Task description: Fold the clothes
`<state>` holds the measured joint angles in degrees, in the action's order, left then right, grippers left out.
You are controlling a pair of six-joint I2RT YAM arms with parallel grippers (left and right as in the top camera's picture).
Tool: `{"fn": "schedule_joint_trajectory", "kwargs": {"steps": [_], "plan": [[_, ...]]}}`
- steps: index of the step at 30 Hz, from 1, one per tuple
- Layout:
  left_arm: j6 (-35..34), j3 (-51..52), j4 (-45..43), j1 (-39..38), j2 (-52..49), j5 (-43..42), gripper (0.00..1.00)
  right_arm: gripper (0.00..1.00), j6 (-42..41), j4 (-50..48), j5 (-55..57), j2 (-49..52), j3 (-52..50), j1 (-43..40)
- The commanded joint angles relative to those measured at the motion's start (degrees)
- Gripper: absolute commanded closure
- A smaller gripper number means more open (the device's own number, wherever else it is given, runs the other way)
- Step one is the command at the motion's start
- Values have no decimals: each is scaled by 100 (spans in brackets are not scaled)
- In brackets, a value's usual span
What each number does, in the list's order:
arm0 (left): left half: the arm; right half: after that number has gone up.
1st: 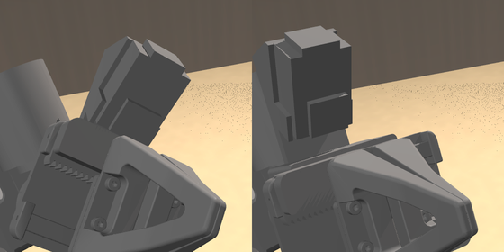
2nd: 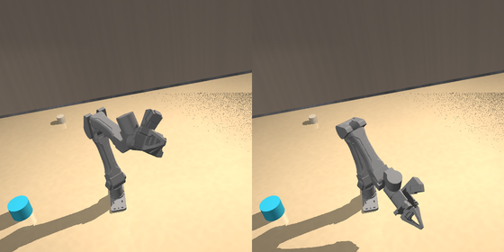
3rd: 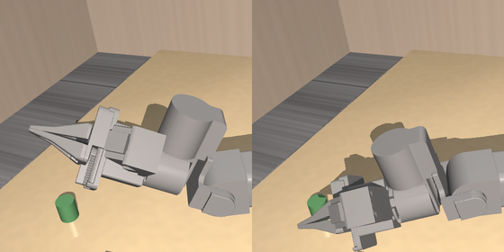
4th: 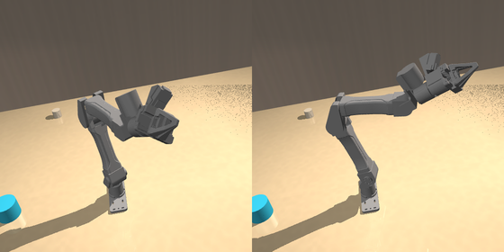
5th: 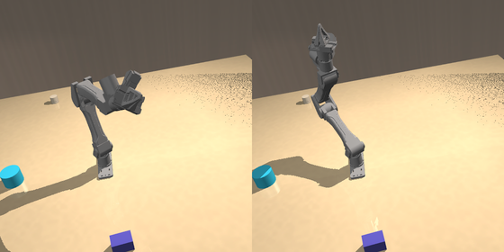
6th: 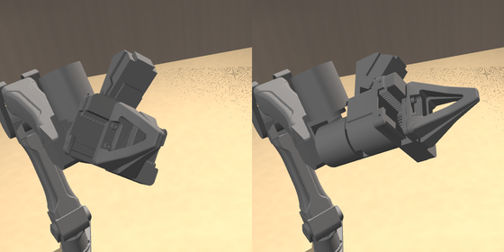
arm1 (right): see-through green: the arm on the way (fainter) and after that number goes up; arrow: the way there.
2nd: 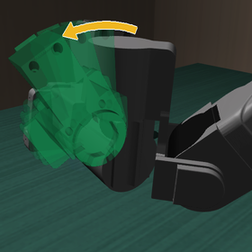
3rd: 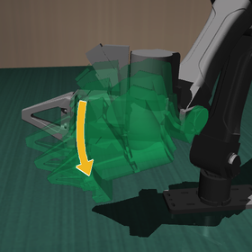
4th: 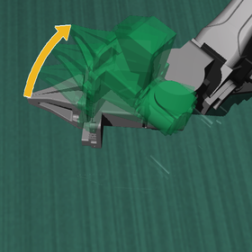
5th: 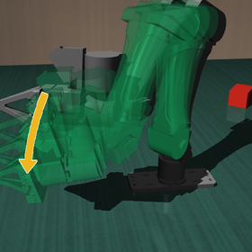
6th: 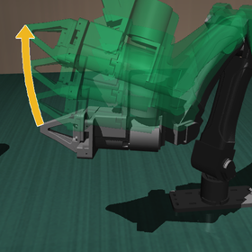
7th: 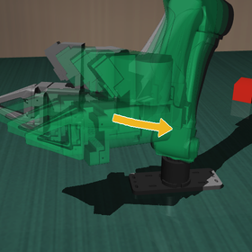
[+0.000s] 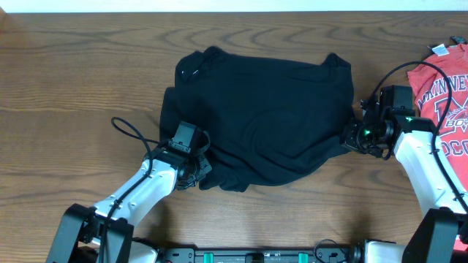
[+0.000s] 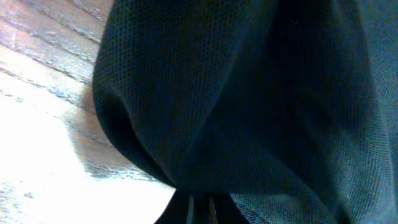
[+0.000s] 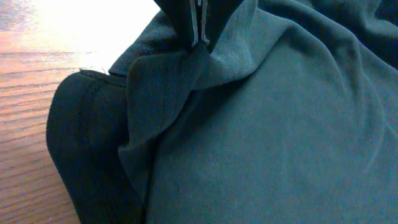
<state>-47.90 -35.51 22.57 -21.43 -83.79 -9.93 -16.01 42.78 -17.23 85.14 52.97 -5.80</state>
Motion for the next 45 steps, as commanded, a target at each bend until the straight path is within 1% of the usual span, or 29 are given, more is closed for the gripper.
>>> {"fn": "schedule_joint_trajectory", "kwargs": {"steps": [1,5,11,16,18,24,28,30,35,41,45], "plan": [[243,212,116,4,118,133,94,99,90,-26,-101,-39,66,57],[372,197,531,4,767,555,94,99,90,-98,-101,-39,66,57],[704,-120,1497,4,1971,1519,94,99,87,-195,-98,-39,66,57],[1029,-372,1740,151,2612,1928,94,99,116,-308,-98,-39,66,57],[1154,-457,1768,304,2721,2013,94,99,280,-330,-101,-39,68,57],[1526,-920,1703,1064,2730,2004,94,99,649,-308,-101,-39,70,57],[1773,-1344,1617,1340,2730,1939,94,99,713,-273,-103,-39,70,57],[1794,-1545,1622,1342,2730,1917,94,99,713,-225,-103,-39,70,59],[1851,-1685,1727,1338,2726,1246,94,99,761,-2,-105,-42,70,59],[1853,-1683,2055,1338,2529,1224,94,99,1034,59,-197,-275,72,63],[1853,-1683,2247,1338,2389,1182,94,99,968,138,-404,-599,144,63]]}}
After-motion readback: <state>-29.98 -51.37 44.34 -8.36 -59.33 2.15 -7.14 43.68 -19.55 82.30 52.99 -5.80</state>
